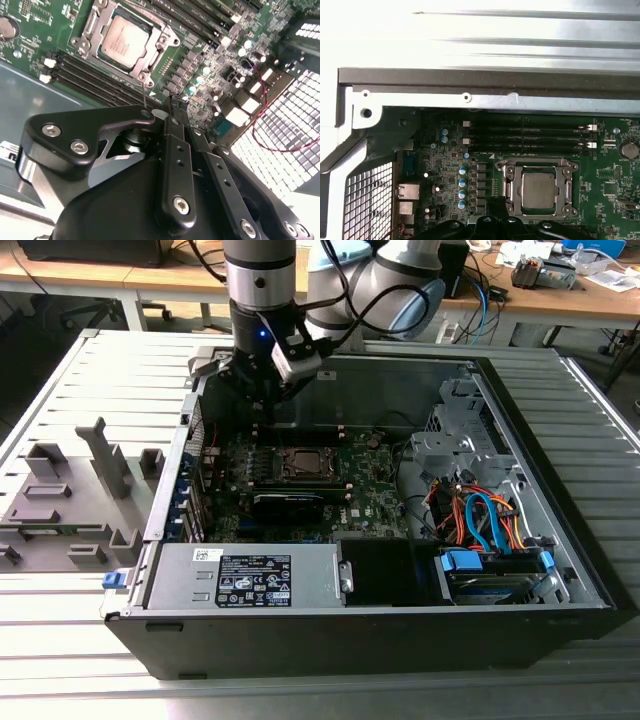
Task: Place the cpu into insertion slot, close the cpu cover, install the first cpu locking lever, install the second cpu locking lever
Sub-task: 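Install the first cpu locking lever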
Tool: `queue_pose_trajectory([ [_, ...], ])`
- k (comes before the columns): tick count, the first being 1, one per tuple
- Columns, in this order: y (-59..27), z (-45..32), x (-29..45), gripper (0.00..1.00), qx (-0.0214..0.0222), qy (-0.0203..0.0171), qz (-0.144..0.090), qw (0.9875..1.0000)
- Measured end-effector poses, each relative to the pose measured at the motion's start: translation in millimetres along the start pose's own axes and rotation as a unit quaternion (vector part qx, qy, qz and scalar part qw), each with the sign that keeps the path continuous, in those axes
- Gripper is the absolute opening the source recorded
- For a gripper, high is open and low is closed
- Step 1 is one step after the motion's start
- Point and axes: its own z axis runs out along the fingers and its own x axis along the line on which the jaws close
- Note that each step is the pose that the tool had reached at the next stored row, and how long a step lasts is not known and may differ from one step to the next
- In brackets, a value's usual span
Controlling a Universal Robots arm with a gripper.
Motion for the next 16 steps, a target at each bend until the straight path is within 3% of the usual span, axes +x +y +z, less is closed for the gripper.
queue_pose_trajectory([
  [16, 5.3, 7.3, 4.3, 0.11, -0.0001, 0.0000, 0.000, 1.0000],
])
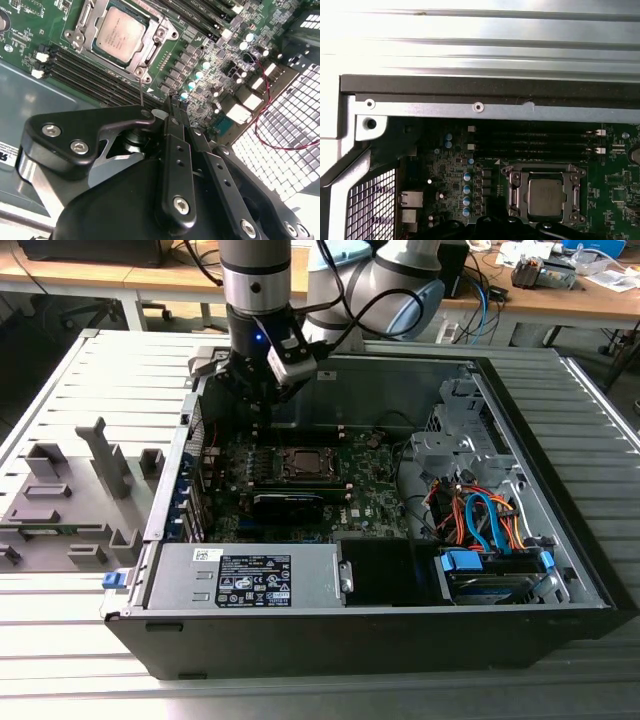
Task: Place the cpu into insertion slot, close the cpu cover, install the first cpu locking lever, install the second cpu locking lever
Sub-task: 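Install the first cpu locking lever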
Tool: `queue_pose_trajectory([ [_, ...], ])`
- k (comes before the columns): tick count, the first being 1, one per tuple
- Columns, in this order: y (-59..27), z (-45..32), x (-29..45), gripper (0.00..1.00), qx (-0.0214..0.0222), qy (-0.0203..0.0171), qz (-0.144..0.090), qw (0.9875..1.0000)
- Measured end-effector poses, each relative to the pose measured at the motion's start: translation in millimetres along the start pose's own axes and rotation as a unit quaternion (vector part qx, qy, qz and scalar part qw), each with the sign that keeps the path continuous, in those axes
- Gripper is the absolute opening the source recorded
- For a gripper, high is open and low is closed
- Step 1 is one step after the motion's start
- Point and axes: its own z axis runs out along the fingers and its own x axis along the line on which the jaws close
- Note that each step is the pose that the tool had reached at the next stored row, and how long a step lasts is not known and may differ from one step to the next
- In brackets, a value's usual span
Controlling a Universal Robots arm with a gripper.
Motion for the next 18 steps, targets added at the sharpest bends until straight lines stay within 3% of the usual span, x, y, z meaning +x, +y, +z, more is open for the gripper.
queue_pose_trajectory([
  [18, 16.7, 5.2, 2.0, 0.11, -0.0001, -0.0001, 0.000, 1.0000],
])
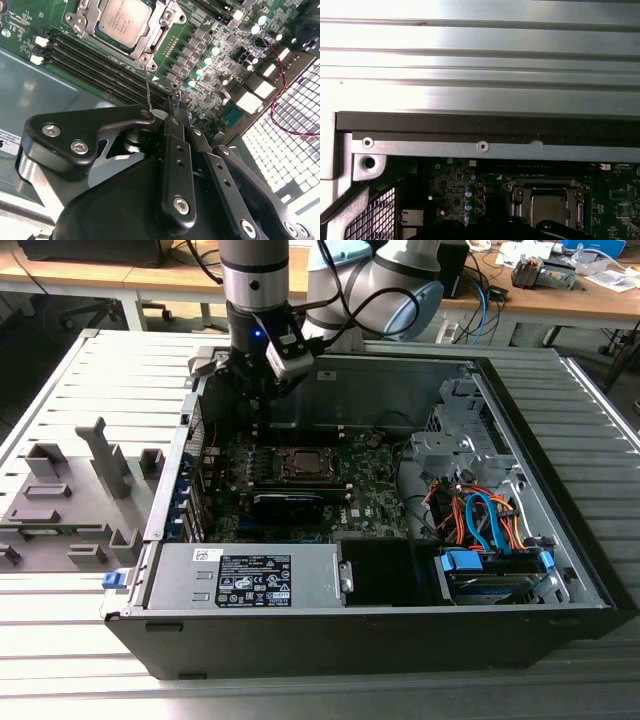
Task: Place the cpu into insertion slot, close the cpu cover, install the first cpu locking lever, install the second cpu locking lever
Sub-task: 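Install the first cpu locking lever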
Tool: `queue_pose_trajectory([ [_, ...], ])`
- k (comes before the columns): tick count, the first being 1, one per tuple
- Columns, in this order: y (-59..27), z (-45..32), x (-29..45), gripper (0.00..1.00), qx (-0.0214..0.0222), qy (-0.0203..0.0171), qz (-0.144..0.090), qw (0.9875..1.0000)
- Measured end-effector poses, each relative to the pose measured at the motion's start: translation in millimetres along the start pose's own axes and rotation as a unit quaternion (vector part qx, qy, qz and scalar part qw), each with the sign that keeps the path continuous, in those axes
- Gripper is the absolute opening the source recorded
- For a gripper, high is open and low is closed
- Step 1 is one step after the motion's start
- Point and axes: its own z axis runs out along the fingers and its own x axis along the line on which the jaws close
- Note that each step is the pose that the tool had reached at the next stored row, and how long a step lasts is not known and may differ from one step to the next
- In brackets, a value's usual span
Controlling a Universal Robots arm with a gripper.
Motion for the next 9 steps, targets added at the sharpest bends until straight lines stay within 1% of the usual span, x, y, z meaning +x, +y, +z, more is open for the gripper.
queue_pose_trajectory([
  [4, 2.2, 1.6, 0.0, 0.11, 0.0001, 0.0001, 0.000, 1.0000],
  [9, 6.1, 2.1, -1.9, 0.11, 0.0001, 0.0001, 0.000, 1.0000],
])
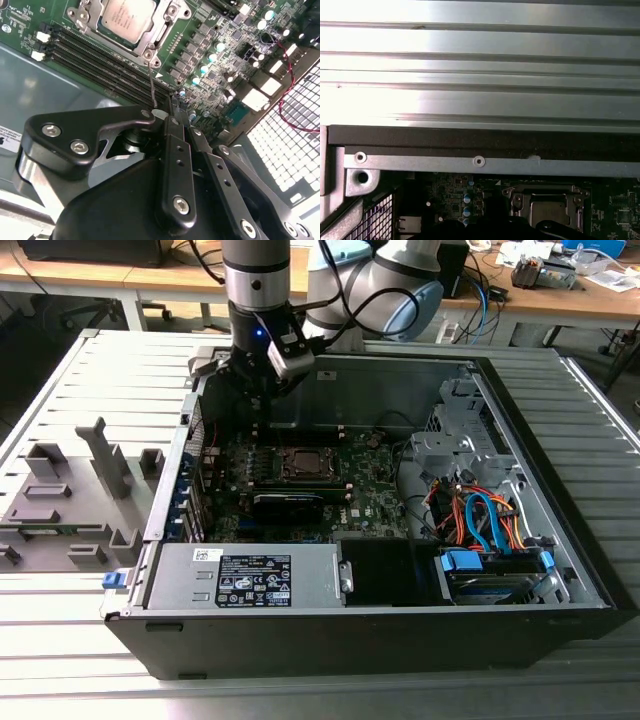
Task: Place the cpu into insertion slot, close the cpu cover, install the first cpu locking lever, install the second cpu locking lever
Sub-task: 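Install the first cpu locking lever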
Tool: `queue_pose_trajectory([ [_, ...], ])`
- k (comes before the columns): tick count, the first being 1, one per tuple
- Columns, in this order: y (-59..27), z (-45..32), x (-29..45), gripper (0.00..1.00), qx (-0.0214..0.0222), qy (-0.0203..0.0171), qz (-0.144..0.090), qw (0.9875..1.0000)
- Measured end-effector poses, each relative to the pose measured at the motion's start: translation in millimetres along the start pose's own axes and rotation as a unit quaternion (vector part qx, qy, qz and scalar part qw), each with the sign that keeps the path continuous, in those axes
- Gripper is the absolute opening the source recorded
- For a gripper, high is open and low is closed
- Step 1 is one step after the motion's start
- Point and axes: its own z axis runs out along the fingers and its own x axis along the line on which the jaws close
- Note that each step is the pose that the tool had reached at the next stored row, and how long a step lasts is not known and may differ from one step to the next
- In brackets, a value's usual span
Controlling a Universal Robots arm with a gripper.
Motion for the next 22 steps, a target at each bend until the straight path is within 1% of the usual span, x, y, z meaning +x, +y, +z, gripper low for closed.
queue_pose_trajectory([
  [6, 1.6, 1.4, -2.1, 0.11, 0.0000, 0.0000, 0.000, 1.0000],
  [14, 1.7, 2.0, -3.6, 0.11, 0.0000, 0.0001, 0.000, 1.0000],
  [17, 1.6, 2.1, -5.7, 0.11, 0.0000, 0.0001, 0.000, 1.0000],
  [22, 1.6, 2.1, -7.1, 0.11, 0.0000, 0.0001, 0.000, 1.0000],
])
